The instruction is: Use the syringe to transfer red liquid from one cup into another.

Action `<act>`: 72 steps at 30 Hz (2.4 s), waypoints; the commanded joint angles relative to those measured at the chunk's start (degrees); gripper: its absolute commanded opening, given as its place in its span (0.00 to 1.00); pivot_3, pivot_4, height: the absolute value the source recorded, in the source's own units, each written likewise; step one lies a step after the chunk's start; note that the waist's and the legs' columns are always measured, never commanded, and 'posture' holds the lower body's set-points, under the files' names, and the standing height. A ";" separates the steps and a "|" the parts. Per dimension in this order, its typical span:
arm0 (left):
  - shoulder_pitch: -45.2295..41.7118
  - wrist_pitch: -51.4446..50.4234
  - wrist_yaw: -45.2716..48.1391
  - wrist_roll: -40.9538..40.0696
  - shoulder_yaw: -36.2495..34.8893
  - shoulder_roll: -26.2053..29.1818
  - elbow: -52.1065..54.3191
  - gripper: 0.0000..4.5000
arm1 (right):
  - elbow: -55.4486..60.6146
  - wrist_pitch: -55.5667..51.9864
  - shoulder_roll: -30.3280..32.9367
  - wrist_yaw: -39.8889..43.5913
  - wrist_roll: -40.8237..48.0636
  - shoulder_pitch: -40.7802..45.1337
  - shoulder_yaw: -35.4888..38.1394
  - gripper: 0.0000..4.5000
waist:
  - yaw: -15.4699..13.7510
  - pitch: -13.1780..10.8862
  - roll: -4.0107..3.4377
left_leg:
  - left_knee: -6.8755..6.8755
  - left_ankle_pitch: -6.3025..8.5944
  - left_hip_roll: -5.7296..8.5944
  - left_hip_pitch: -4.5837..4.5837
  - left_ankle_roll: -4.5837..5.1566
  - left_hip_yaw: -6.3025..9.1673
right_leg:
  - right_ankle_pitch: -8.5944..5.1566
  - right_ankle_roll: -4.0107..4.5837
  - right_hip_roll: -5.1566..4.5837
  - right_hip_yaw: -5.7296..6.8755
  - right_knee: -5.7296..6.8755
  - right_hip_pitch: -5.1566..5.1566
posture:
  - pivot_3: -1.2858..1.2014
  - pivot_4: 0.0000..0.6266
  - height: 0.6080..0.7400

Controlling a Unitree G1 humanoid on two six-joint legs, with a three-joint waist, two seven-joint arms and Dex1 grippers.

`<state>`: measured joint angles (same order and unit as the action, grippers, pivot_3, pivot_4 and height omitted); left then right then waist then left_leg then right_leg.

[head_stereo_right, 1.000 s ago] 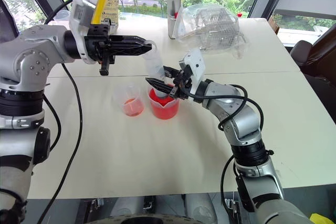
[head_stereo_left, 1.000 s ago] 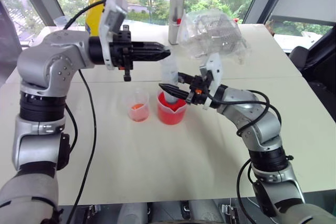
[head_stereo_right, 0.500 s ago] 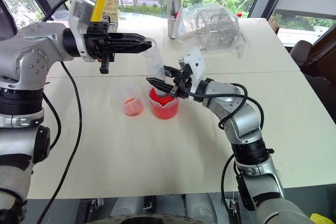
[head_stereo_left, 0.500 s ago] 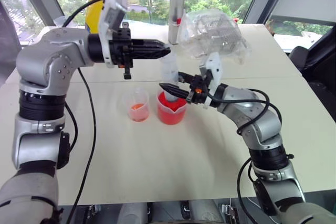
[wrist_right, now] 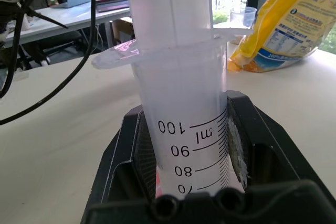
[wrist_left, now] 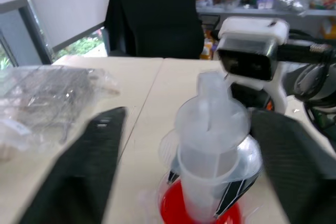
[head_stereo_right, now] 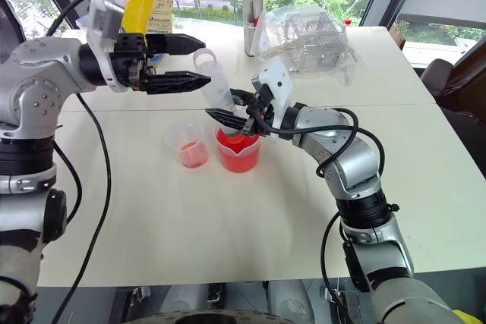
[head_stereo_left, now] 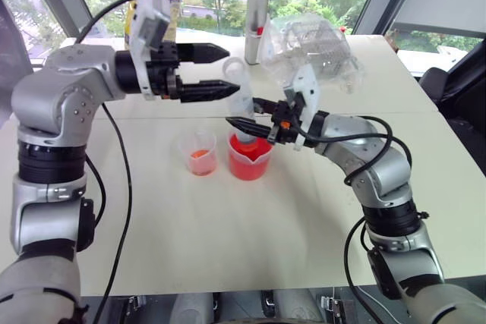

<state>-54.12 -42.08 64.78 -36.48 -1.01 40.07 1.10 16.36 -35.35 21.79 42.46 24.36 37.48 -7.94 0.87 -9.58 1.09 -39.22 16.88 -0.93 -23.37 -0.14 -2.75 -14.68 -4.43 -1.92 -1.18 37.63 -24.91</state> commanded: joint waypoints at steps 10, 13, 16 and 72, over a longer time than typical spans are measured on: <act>1.51 -0.08 1.40 -2.47 -9.58 9.09 -2.14 0.99 | 3.75 -1.75 0.13 -1.61 3.50 2.59 3.30 0.32 | 0.27 0.00 0.00 | 0.00 0.00 -0.03 0.00 0.00 -0.01 | 0.00 0.01 0.04 -0.02 0.06 -0.07 | 0.52 0.24 1.00; 2.87 -0.45 1.57 -3.01 -11.17 10.97 -1.94 0.99 | 4.03 -2.60 0.17 -1.92 4.35 3.57 4.15 0.32 | 0.03 0.00 0.00 | 0.00 -0.01 -0.03 0.01 -0.02 -0.02 | 0.00 0.01 0.02 -0.02 0.08 -0.06 | 0.52 0.24 1.00; 3.88 1.05 1.26 -1.52 -12.11 12.83 -3.28 0.99 | 4.22 -4.61 -0.19 -2.60 6.29 6.65 5.13 0.32 | -0.09 -0.01 0.01 | -0.01 -0.01 -0.01 0.00 -0.02 -0.02 | 0.00 0.01 -0.01 -0.01 0.07 -0.05 | 0.52 0.24 1.00; 6.54 -8.20 -5.06 -13.01 -15.25 13.47 6.11 0.00 | -20.69 10.09 -17.87 3.01 -4.77 13.47 -6.08 0.32 | 1.65 0.00 0.03 | -0.01 -0.08 -0.01 -0.01 -0.14 -0.08 | 0.00 0.03 -0.07 -0.11 0.38 -0.25 | 0.52 0.24 1.00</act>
<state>-47.40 -50.64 59.61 -48.78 -14.72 52.93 5.70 -6.45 -25.99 4.54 45.34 19.30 49.90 -14.43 2.52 -9.58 1.12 -39.23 16.80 -0.94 -23.38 -0.28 -2.82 -14.68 -4.40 -1.99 -1.29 38.01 -25.16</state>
